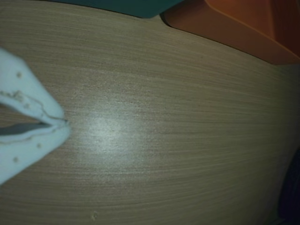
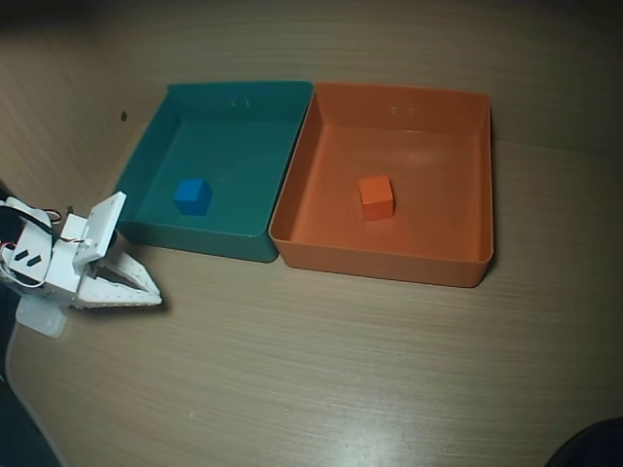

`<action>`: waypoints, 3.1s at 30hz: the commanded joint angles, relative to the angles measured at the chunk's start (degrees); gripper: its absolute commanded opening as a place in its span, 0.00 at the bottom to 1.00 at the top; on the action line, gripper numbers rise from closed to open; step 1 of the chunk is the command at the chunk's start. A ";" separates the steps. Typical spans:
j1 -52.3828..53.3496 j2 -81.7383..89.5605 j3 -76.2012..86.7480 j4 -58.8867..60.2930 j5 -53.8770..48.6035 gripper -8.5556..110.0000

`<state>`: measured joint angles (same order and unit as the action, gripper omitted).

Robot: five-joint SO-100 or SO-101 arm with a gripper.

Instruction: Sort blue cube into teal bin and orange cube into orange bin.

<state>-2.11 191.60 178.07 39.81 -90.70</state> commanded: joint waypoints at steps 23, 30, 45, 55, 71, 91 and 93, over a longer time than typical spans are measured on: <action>4.31 0.62 3.69 38.14 -0.18 0.05; 4.13 0.62 3.69 38.14 -0.09 0.05; 4.13 0.62 3.69 38.14 -0.09 0.05; 4.13 0.62 3.69 38.14 -0.09 0.05; 4.13 0.62 3.69 38.14 -0.09 0.05; 4.13 0.62 3.69 38.14 -0.09 0.05; 4.13 0.62 3.69 38.14 -0.09 0.05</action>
<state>2.37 191.87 178.07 76.64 -90.70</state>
